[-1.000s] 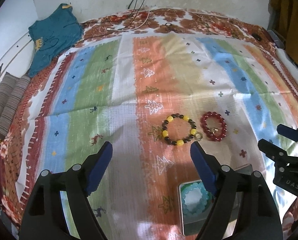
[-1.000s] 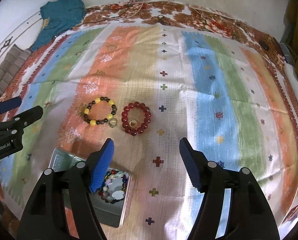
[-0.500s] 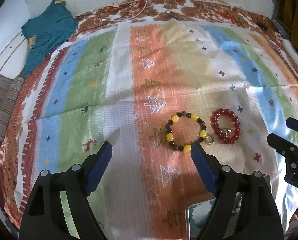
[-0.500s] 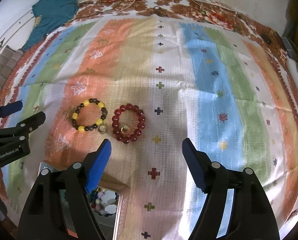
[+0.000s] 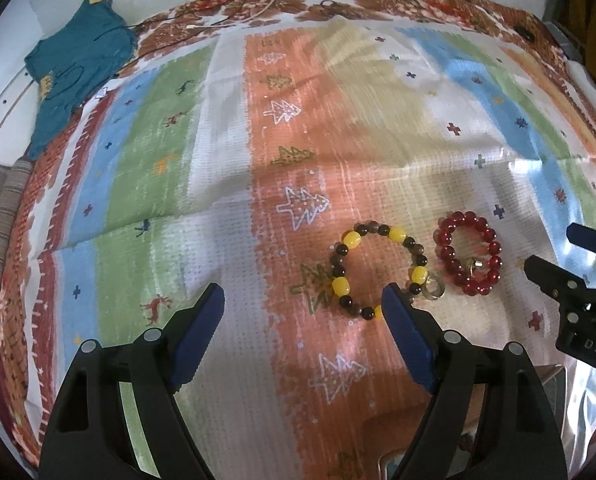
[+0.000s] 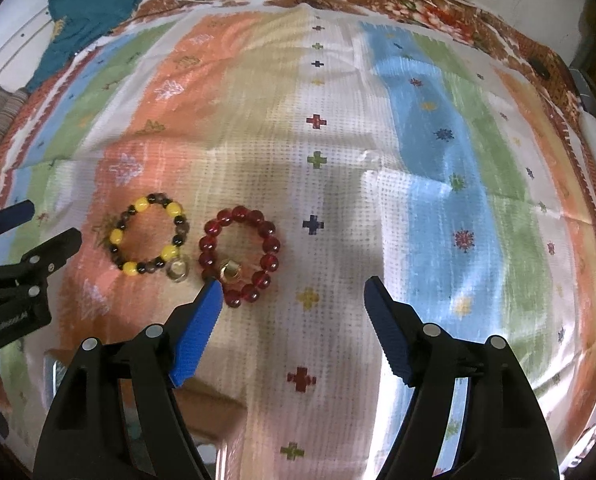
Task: Organize jewelry
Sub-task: 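Move the left tool to the yellow-black bracelet while the right tool approaches the red bracelet, then close the left tool on the yellow-black bracelet while the right tool grips the red bracelet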
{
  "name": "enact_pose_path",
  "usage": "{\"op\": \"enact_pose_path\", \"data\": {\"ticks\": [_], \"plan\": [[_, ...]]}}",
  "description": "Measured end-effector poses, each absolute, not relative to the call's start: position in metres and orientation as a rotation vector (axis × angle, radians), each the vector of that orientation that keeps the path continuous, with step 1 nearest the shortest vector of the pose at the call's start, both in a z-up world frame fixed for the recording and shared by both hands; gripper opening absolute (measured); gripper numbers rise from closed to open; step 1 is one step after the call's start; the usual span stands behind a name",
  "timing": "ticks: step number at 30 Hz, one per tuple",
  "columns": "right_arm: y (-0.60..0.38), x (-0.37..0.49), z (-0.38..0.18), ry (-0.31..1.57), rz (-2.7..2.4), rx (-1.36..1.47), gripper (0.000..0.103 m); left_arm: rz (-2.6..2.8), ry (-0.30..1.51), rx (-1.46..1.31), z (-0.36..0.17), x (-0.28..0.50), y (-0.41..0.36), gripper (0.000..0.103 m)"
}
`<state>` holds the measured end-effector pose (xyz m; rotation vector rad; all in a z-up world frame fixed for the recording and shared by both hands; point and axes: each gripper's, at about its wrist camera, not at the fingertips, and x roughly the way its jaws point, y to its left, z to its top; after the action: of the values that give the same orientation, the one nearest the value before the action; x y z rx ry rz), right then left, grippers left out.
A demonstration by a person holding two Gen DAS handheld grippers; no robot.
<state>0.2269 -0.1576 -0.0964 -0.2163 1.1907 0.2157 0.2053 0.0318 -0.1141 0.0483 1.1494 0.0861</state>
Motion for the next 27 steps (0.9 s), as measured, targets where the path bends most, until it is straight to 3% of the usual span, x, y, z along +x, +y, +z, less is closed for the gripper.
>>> {"op": "enact_pose_path", "data": {"ticks": [17,22,25,27], "plan": [[-0.147,0.252,-0.124,1.227,0.199,-0.279,0.073,0.090,1.221,0.071,-0.141,0.230,0.033,0.077],[-0.145,0.256,-0.129,1.234,0.202,-0.287,0.073,0.087,1.240,0.064,-0.150,0.234,0.036,0.073],[-0.144,0.258,-0.135,1.249,0.191,-0.297,0.063,0.081,1.249,0.066,-0.155,0.237,0.036,0.069],[-0.145,0.260,-0.139,1.257,0.194,-0.300,0.061,0.069,1.265,0.072,-0.161,0.239,0.034,0.060]]}}
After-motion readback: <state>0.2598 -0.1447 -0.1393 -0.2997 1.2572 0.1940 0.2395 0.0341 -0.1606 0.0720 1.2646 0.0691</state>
